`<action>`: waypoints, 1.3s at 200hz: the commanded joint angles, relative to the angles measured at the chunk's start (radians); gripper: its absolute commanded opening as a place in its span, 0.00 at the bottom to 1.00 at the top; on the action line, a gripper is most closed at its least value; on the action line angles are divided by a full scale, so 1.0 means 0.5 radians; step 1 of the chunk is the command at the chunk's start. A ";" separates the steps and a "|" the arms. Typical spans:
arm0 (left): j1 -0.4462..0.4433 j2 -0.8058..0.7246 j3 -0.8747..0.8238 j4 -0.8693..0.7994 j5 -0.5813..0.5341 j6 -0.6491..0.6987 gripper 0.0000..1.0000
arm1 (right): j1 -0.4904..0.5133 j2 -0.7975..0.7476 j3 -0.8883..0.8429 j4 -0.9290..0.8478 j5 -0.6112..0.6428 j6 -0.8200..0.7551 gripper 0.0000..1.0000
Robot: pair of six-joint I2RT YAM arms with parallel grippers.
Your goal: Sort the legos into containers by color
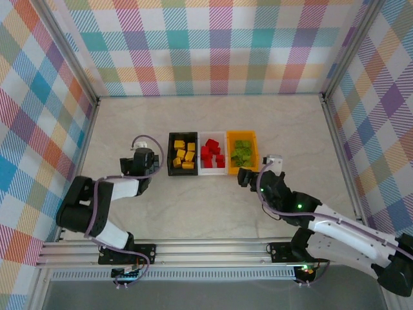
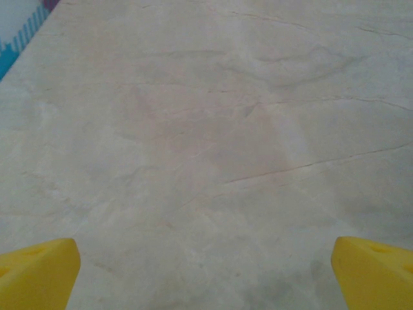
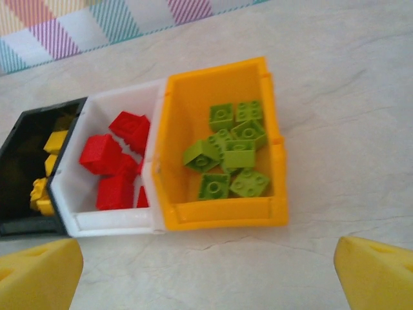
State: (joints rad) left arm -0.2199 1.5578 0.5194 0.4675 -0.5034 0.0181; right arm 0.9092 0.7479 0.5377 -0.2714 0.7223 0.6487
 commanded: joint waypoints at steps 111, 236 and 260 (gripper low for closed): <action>0.250 0.003 -0.232 0.728 0.514 -0.040 1.00 | -1.375 0.551 -0.531 1.761 -0.515 -1.261 1.00; 0.248 0.005 -0.232 0.731 0.514 -0.039 1.00 | -1.761 1.571 -0.311 2.314 -1.138 -1.195 1.00; 0.249 0.007 -0.231 0.731 0.513 -0.039 1.00 | -1.763 1.569 -0.308 2.305 -1.139 -1.196 1.00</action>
State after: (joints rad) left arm -0.1040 1.5627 0.4042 0.8001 -0.2539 0.0154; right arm 0.0311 1.5475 0.3782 0.8577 0.1799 0.0372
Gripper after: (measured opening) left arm 0.999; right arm 0.997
